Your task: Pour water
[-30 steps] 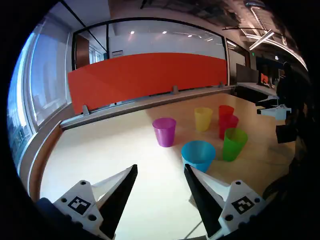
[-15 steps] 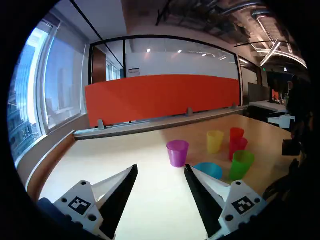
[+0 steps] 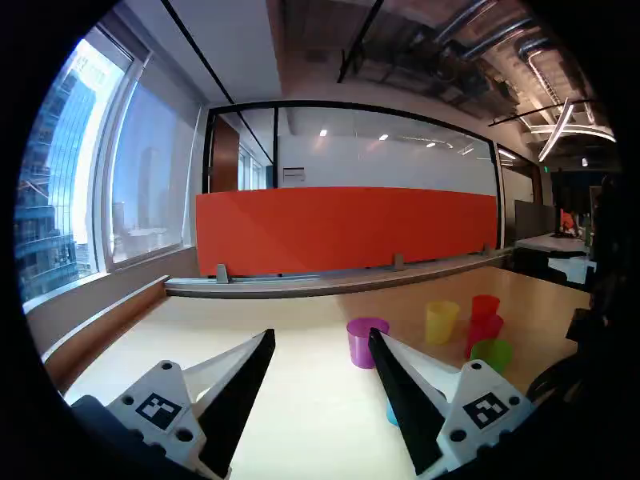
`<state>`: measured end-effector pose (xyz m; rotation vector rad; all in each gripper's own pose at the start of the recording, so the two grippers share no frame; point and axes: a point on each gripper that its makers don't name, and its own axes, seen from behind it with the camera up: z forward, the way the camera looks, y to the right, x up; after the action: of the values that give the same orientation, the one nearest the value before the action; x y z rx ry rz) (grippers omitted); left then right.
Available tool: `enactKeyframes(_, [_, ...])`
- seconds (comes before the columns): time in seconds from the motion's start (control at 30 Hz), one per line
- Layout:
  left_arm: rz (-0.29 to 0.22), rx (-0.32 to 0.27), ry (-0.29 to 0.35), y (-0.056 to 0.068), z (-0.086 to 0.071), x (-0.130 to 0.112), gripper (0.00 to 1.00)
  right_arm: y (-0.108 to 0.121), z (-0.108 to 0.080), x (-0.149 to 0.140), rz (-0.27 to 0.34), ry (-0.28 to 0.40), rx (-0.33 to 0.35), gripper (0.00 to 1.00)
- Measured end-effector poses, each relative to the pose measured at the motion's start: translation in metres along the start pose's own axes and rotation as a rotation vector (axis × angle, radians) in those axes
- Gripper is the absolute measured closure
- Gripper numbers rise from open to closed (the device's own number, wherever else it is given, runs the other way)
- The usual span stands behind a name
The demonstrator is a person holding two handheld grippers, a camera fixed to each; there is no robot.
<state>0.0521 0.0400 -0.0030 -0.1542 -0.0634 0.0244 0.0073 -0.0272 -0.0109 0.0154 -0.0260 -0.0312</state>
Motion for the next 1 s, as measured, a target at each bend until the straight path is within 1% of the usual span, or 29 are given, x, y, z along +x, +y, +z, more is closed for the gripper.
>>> enactKeyframes(0.23, [-0.026,0.039,0.039,-0.002,-0.001,0.006,0.14,0.006,-0.007,0.011,-0.003,0.053,-0.065,0.0])
enactKeyframes(0.47, [-0.047,0.055,0.076,0.0,0.001,0.013,0.14,0.01,-0.011,0.015,0.008,0.074,-0.109,0.0])
enactKeyframes(0.6, [-0.038,0.068,0.088,0.0,0.002,0.015,0.14,0.01,-0.014,0.016,0.02,0.079,-0.109,0.0])
enactKeyframes(0.8, [-0.004,0.108,0.112,-0.005,0.001,0.02,0.14,0.008,-0.015,0.018,0.052,0.075,-0.098,0.0])
enactKeyframes(1.0, [0.01,0.124,0.123,-0.005,0.001,0.018,0.14,0.008,-0.015,0.024,0.047,0.081,-0.102,0.0])
